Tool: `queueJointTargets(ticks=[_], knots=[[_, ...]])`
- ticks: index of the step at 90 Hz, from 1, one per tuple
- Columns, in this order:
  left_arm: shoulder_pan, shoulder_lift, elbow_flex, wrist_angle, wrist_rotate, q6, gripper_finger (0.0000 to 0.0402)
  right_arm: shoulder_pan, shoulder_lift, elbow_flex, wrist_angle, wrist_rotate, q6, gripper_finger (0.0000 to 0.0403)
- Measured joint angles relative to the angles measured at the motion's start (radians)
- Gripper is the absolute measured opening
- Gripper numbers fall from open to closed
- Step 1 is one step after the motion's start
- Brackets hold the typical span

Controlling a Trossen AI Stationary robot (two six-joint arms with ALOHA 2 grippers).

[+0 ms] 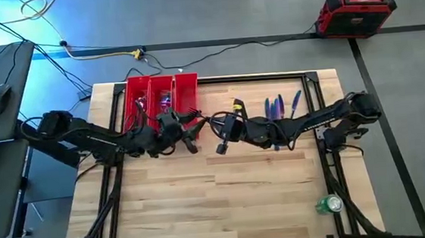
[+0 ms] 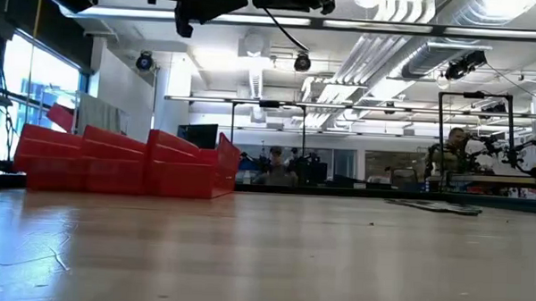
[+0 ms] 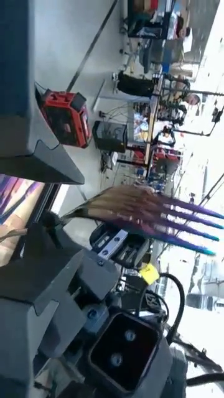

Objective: Sort silverware
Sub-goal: Put the blue fork into the middle red bin

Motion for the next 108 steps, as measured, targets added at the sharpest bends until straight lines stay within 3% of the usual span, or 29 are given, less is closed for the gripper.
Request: queueJointTargets(ticks=[23, 41, 54, 72, 85, 96, 108], knots=[[-0.003, -0.001, 0.001, -0.001, 0.002, 0.025, 0.0013, 0.001, 0.0, 0.0, -0.007, -0.001, 0.001, 0.0], [-0.021, -0.003, 0.001, -0.02, -0.002, 0.074, 0.0002, 0.002, 0.0, 0.003, -0.065, -0.008, 0.002, 0.0011], [-0.023, -0.05, 0.031, -0.154, -0.035, 0.083, 0.0001, 0.001, -0.002, 0.002, -0.146, 0.01, 0.028, 0.0048], [-0.037, -0.129, 0.173, -0.639, -0.09, 0.073, 0.0001, 0.002, -0.004, 0.002, -0.239, 0.075, 0.058, 0.015], [-0.005, -0.165, 0.323, -1.172, -0.148, -0.093, 0.0001, 0.001, -0.02, 0.002, -0.35, 0.117, 0.087, 0.0208], [0.12, -0.184, 0.401, -1.584, -0.124, -0.35, 0.0001, 0.0, -0.02, 0.001, -0.406, 0.145, 0.108, 0.0231], [0.345, -0.201, 0.382, -1.742, 0.018, -0.458, 0.0, -0.006, -0.02, 0.001, -0.412, 0.144, 0.131, 0.0235]])
